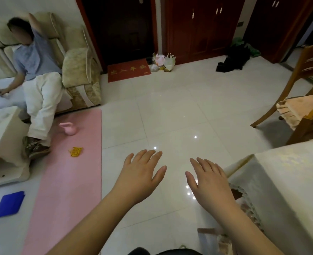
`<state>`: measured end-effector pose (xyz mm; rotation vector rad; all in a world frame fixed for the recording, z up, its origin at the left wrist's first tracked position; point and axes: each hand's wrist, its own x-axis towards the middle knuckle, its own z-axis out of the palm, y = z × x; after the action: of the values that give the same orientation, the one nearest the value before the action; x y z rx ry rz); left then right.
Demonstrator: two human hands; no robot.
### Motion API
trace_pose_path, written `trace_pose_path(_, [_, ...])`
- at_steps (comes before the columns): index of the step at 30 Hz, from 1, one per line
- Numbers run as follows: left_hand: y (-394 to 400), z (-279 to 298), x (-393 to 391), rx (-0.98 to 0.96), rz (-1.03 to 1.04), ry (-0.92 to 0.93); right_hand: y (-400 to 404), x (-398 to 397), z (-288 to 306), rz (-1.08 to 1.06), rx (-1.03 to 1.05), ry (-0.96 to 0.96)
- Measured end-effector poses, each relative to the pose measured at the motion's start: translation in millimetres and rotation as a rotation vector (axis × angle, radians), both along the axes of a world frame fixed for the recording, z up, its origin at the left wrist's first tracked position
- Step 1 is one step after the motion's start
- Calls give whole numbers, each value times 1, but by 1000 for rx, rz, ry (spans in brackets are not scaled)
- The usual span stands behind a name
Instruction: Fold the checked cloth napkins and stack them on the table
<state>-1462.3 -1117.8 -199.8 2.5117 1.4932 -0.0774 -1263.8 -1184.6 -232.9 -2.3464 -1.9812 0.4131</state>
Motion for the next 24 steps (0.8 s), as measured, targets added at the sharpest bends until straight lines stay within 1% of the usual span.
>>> trace_pose_path(6, [74,-9,6,-5,-23,-2,70,3,-3,-17,16,4])
trace_pose_path(9, [123,-14,11,-2,-47,-39,112,5,-11,-62,54,16])
trace_pose_path(15, [218,-15,15,11,-120,-75,196,6,-7,-125,53,-52])
trace_pose_path(19, [276,-9,31,10,-212,-87,235,15,5,-204,33,-76])
trace_pose_path(24, [327,-10,81,16,-358,-76,263,46,6,-338,14,-69])
